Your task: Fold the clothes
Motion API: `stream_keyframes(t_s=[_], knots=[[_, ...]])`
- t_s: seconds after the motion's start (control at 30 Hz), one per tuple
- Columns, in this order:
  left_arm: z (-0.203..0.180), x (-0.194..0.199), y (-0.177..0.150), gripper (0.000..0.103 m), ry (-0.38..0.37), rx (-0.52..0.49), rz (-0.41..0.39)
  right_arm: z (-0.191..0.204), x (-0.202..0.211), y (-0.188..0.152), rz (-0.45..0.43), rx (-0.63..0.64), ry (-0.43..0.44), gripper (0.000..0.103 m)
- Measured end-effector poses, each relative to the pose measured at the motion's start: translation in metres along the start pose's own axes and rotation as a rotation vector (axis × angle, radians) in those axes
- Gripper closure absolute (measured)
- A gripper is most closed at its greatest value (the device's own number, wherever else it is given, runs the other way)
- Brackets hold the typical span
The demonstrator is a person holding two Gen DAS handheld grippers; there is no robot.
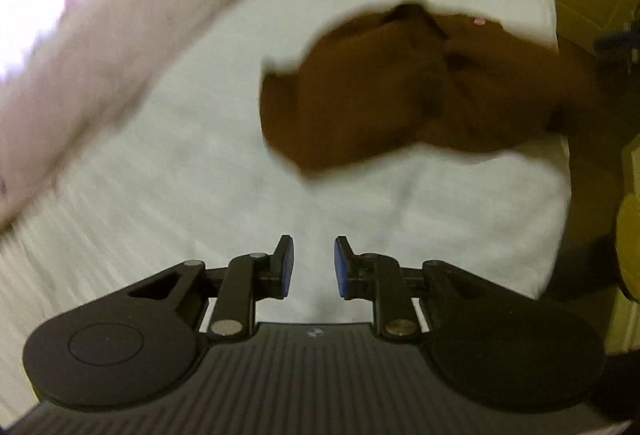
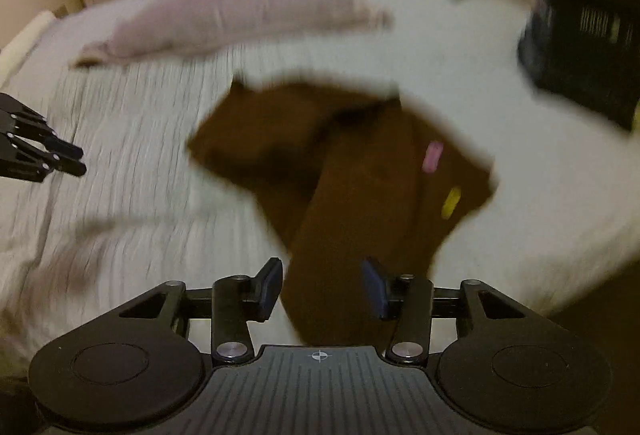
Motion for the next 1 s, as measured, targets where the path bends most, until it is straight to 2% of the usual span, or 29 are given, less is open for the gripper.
stream_keyframes(t_s=[0.1, 0.17, 0.2, 0.4, 0.53, 0.63, 0.67, 0.73, 0.87, 0.9, 0.93, 0.97, 1.0], knots=[[0.007, -0.002, -0.018, 0.079, -0.007, -0.016, 0.014, 0.012, -0.014, -0.008, 0.062, -0.025, 0.002, 0.052], [0.0, 0.0, -0.008, 0.075, -0.007, -0.058, -0.003, 0.004, -0.019, 0.0, 0.065, -0.029, -0.008, 0.028], [0.002, -0.003, 0.002, 0.073, -0.009, -0.084, -0.018, 0.001, -0.021, 0.003, 0.067, -0.031, -0.013, 0.026], [-0.029, -0.022, 0.093, 0.057, -0.074, -0.257, -0.136, -0.02, -0.035, 0.025, 0.077, -0.043, -0.041, 0.026], [-0.072, -0.046, 0.142, 0.051, -0.156, -0.37, -0.183, -0.023, -0.064, 0.006, 0.141, -0.007, 0.021, 0.026], [-0.109, -0.075, 0.159, 0.051, -0.178, -0.566, -0.204, -0.026, -0.084, -0.011, 0.193, 0.025, 0.068, 0.026], [-0.122, -0.088, 0.16, 0.051, -0.175, -0.676, -0.201, -0.028, -0.09, -0.016, 0.21, 0.033, 0.085, 0.027], [-0.134, -0.114, 0.159, 0.051, -0.2, -0.809, -0.173, -0.031, -0.099, -0.024, 0.223, 0.06, 0.109, 0.027], [-0.149, -0.15, 0.165, 0.052, -0.267, -0.981, -0.084, -0.044, -0.097, -0.027, 0.208, 0.074, 0.154, 0.028], [-0.152, -0.155, 0.164, 0.052, -0.28, -1.024, -0.068, -0.047, -0.094, -0.027, 0.2, 0.073, 0.169, 0.034], [-0.156, -0.159, 0.164, 0.053, -0.292, -1.067, -0.052, -0.05, -0.092, -0.027, 0.2, 0.071, 0.183, 0.047], [-0.159, -0.161, 0.162, 0.058, -0.307, -1.1, -0.036, -0.052, -0.092, -0.027, 0.205, 0.064, 0.193, 0.051], [-0.161, -0.163, 0.161, 0.071, -0.323, -1.131, -0.02, -0.053, -0.092, -0.028, 0.209, 0.056, 0.204, 0.053]])
Point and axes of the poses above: each gripper's, at about its wrist camera, not at the fingertips, and x roughly against the way its jaws point, z to its left, y to its top, the point moved 4 cm from there along -x, roughly the way its jaws point, and after that the axes turned 3 degrees about -z, right-handed, at the moved point
